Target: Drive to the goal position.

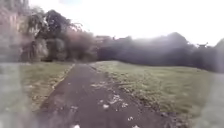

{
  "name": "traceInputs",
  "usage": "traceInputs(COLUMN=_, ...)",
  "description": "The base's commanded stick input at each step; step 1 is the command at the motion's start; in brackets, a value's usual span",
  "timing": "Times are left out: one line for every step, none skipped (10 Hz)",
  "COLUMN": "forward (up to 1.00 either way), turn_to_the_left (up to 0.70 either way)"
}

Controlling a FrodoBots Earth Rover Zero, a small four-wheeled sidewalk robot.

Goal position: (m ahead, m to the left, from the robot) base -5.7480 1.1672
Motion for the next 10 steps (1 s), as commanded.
traceInputs(forward=0.85, turn_to_the_left=0.10)
traceInputs(forward=0.85, turn_to_the_left=0.10)
traceInputs(forward=0.85, turn_to_the_left=0.17)
traceInputs(forward=0.85, turn_to_the_left=0.18)
traceInputs(forward=0.85, turn_to_the_left=0.19)
traceInputs(forward=0.85, turn_to_the_left=0.19)
traceInputs(forward=0.85, turn_to_the_left=0.19)
traceInputs(forward=0.44, turn_to_the_left=0.29)
traceInputs(forward=0.15, turn_to_the_left=0.41)
traceInputs(forward=0.00, turn_to_the_left=0.70)
